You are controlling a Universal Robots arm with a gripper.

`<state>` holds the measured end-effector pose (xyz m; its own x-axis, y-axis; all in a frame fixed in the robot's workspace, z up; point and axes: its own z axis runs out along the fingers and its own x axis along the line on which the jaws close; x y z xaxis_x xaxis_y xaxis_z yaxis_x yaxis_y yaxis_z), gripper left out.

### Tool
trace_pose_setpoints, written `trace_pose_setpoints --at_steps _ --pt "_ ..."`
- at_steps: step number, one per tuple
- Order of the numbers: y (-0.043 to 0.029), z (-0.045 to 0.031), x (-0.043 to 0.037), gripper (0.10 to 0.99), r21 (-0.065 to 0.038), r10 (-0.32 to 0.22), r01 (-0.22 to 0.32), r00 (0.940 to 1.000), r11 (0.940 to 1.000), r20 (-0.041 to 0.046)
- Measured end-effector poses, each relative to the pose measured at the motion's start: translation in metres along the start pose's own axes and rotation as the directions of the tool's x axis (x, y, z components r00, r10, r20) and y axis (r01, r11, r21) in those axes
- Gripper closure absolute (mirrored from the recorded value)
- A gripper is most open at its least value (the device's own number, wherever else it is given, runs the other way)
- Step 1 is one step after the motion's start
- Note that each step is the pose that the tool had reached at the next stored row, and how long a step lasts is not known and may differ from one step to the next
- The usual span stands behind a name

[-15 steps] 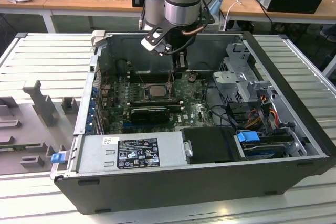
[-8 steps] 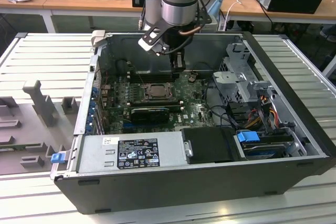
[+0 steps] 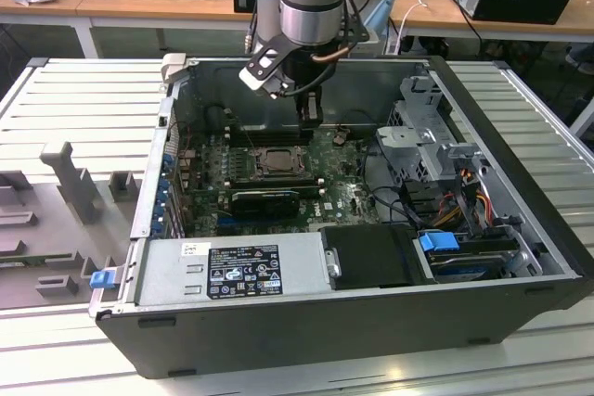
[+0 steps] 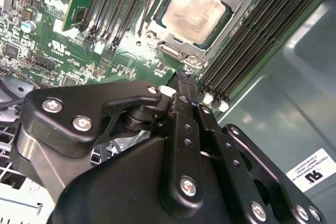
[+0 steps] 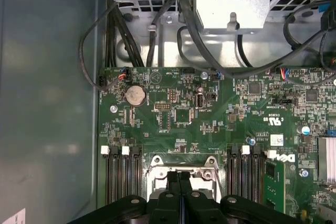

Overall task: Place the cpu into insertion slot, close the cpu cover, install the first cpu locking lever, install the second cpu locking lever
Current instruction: 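Close the cpu cover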

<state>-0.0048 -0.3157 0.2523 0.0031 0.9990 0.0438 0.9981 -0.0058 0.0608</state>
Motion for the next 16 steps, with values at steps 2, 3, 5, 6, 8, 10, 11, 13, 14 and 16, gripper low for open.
trace_pose_setpoints --at_steps 2,3,5,6,8,10,11,13,14,16 --pt "-0.0027 0.0000 0.0000 0.980 0.000 0.000 0.000 1.0000 1.0000 0.0000" --pt "-0.0034 0.0001 0.0000 0.980 0.000 0.000 0.000 1.0000 1.0000 -0.0001" --pt "-0.0049 0.0003 0.0000 0.980 0.000 0.000 0.000 1.0000 1.0000 0.0000" --pt "-0.0056 0.0004 -0.0001 0.980 0.000 0.000 0.000 1.0000 1.0000 -0.0001" --pt "-0.0068 0.0005 -0.0001 0.980 0.000 -0.001 0.001 1.0000 1.0000 -0.0001" --pt "-0.0087 0.0006 -0.0001 0.980 0.000 -0.001 0.001 1.0000 1.0000 -0.0001" --pt "-0.0095 0.0006 -0.0001 0.980 0.000 -0.001 0.001 1.0000 1.0000 -0.0002" --pt "-0.0110 0.0006 0.0000 0.980 0.000 -0.001 0.001 1.0000 1.0000 -0.0003" --pt "-0.0117 0.0005 -0.0001 0.980 0.000 -0.001 0.001 1.0000 1.0000 -0.0002" --pt "-0.0141 0.0005 -0.0001 0.980 0.000 -0.001 0.001 1.0000 1.0000 -0.0005"
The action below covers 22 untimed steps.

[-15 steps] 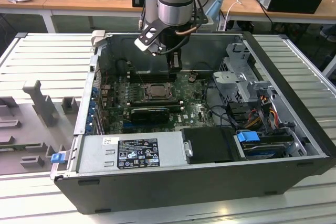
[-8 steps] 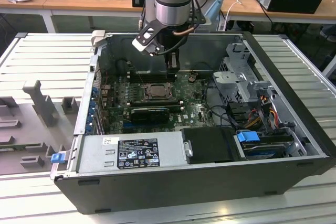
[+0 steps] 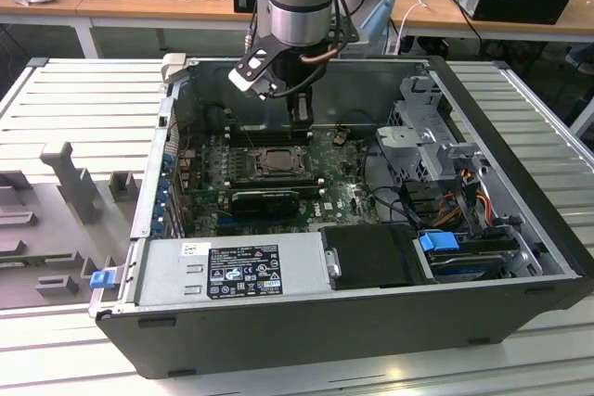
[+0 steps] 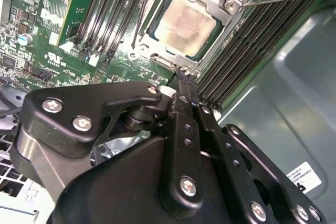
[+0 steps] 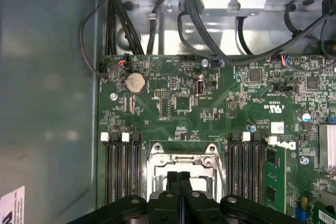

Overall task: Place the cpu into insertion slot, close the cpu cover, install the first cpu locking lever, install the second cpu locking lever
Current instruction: 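Close the cpu cover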

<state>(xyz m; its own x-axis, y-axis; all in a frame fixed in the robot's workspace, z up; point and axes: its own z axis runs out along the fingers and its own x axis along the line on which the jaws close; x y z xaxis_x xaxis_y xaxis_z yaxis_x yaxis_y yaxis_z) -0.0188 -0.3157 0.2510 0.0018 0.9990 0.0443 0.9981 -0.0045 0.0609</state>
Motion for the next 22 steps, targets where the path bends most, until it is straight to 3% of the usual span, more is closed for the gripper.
trace_pose_setpoints --at_steps 2,5,14,17,22 --pt "-0.0062 0.0000 0.0000 0.980 0.000 -0.001 0.001 1.0000 1.0000 -0.0032" --pt "-0.0097 0.0027 -0.0002 0.980 0.001 -0.007 0.007 1.0000 1.0000 -0.0042" --pt "-0.0135 0.0122 -0.0026 0.980 0.026 -0.043 0.044 0.9990 0.9987 -0.0071" --pt "-0.0138 0.0132 -0.0028 0.980 0.028 -0.072 0.072 0.9974 0.9970 -0.0086" --pt "-0.0167 0.0132 -0.0028 0.980 0.027 -0.074 0.074 0.9972 0.9969 -0.0089"
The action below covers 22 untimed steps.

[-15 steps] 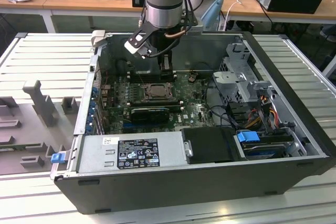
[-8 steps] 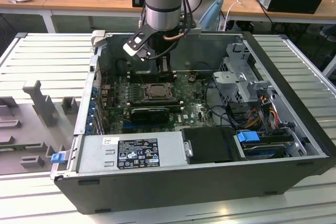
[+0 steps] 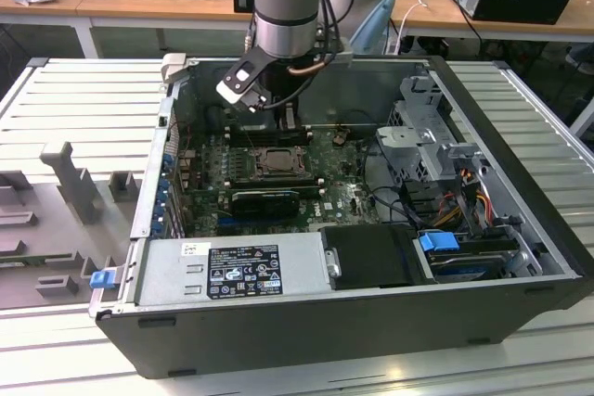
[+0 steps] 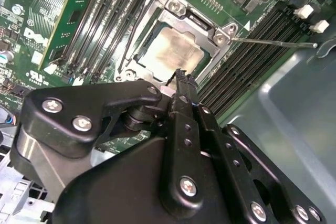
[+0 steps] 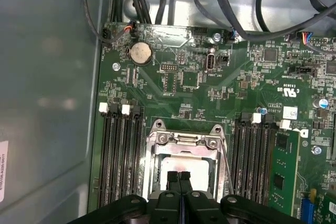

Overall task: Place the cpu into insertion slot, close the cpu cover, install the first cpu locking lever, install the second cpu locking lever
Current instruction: 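Close the cpu cover, then install the first cpu locking lever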

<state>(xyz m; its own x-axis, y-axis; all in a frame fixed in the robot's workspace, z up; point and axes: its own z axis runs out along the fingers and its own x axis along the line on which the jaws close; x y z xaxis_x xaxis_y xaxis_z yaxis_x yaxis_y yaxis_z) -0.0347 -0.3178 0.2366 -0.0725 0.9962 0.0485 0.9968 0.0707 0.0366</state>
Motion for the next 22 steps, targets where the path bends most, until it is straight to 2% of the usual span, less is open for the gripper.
trace_pose_setpoints --at_steps 4,9,22 --pt "-0.0029 -0.0001 0.0002 0.980 0.000 0.000 0.000 1.0000 1.0000 0.0000" --pt "-0.0030 -0.0006 0.0002 0.980 0.000 0.000 0.000 1.0000 1.0000 0.0001" --pt "-0.0024 -0.0176 0.0011 0.980 0.000 0.000 0.000 1.0000 1.0000 0.0001"
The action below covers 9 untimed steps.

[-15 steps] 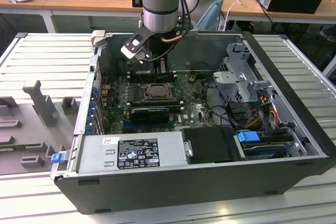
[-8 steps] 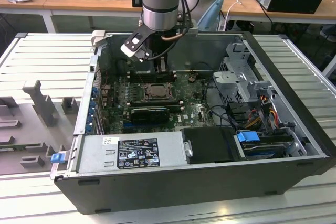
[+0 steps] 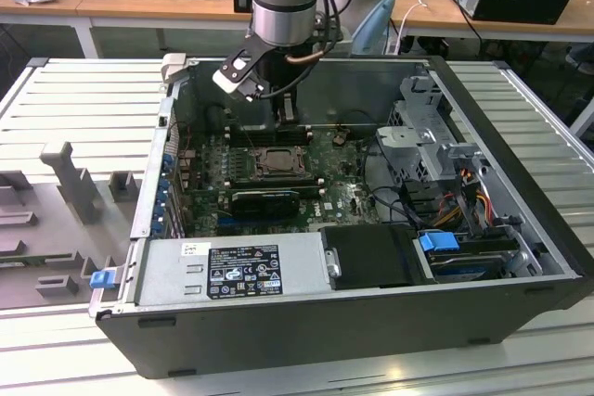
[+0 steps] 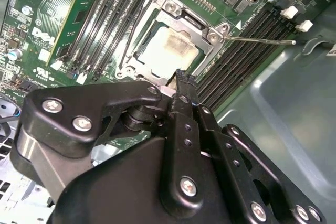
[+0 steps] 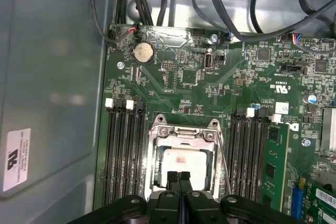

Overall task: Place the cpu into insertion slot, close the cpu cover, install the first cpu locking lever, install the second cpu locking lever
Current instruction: 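Install the first cpu locking lever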

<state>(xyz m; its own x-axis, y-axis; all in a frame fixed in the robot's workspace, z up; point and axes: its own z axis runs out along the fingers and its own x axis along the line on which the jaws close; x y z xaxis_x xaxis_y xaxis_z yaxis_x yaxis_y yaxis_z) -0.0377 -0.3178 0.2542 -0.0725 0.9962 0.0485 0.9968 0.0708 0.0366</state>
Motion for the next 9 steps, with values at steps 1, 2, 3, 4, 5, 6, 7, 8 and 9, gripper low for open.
trace_pose_setpoints --at_steps 1,2,3,4,5,6,7,8,9 --pt "0.0001 -0.0026 0.0001 0.980 0.000 0.000 0.000 1.0000 1.0000 0.0000" --pt "0.0002 -0.0046 0.0002 0.980 0.000 0.000 0.000 1.0000 1.0000 0.0000" --pt "0.0003 -0.0082 0.0004 0.980 0.000 0.000 0.000 1.0000 1.0000 0.0000" --pt "0.0004 -0.0112 0.0006 0.980 0.000 0.000 0.000 1.0000 1.0000 0.0003" --pt "0.0005 -0.0127 0.0006 0.980 0.000 0.000 0.000 1.0000 1.0000 0.0005" --pt "0.0005 -0.0141 0.0007 0.980 0.000 0.000 0.000 1.0000 1.0000 0.0006" --pt "0.0006 -0.0155 0.0008 0.980 0.000 0.000 0.000 1.0000 1.0000 0.0008" --pt "0.0006 -0.0164 0.0008 0.980 0.000 0.000 0.000 1.0000 1.0000 0.0007" --pt "0.0006 -0.0168 0.0008 0.980 0.000 0.000 0.000 1.0000 1.0000 0.0006"
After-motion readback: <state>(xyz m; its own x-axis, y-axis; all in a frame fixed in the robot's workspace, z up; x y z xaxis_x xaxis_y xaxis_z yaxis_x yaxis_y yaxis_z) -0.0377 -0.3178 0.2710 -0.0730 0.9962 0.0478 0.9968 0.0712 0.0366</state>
